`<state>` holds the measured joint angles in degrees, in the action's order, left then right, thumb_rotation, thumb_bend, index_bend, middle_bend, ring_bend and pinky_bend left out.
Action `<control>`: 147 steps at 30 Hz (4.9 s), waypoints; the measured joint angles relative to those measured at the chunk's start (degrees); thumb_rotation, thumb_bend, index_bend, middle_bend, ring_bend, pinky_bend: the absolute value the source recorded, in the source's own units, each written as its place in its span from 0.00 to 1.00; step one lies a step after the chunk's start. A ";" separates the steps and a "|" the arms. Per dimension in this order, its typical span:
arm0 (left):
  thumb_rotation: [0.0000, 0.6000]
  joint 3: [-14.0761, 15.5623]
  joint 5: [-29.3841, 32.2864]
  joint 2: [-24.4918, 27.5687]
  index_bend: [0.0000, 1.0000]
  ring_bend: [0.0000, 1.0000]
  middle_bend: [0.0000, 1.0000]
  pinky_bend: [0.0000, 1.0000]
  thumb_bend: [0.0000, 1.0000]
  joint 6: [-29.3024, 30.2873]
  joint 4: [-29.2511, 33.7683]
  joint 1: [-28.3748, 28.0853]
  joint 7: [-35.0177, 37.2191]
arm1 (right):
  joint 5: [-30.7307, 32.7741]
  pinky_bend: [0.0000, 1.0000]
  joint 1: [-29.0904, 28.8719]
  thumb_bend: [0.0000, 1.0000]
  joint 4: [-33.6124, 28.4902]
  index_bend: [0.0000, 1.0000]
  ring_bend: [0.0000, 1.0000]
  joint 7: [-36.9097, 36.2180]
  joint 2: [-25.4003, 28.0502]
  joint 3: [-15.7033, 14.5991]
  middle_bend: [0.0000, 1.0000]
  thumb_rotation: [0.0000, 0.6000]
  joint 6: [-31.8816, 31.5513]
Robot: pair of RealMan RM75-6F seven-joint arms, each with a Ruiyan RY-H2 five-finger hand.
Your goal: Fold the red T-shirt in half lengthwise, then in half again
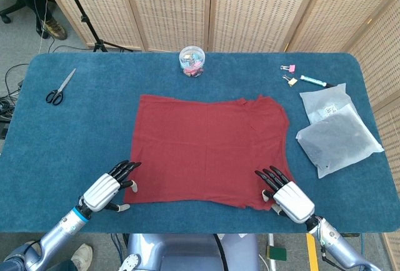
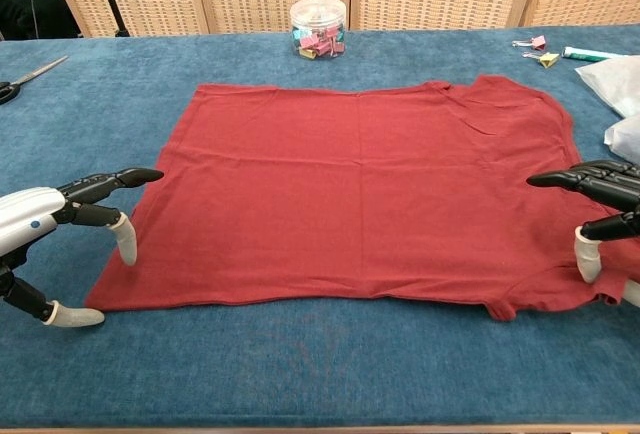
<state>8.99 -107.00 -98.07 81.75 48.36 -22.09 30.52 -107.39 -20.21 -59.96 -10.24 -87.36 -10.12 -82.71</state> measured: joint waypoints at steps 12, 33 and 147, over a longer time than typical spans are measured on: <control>1.00 0.42 1.63 -0.07 0.50 0.00 0.00 0.00 0.25 -0.71 -0.43 -0.48 0.08 | 0.14 0.00 -0.03 0.62 0.01 0.60 0.00 0.04 0.00 -0.06 0.04 1.00 0.00; 1.00 0.63 3.72 -0.63 0.72 0.00 0.00 0.00 0.44 -0.23 0.24 -0.40 0.96 | 0.35 0.00 -0.12 0.62 0.05 0.60 0.00 -0.35 0.20 -0.06 0.04 1.00 -0.11; 1.00 -8.19 11.97 14.61 0.75 0.00 0.00 0.00 0.45 -9.82 27.82 -4.38 -25.03 | 11.38 0.00 -10.92 0.62 -16.81 0.65 0.00 -16.14 15.51 4.55 0.06 1.00 13.53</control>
<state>0.80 -95.04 -83.46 71.92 76.17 -26.47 5.49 -96.01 -31.13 -76.77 -26.38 -71.85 -5.56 -69.18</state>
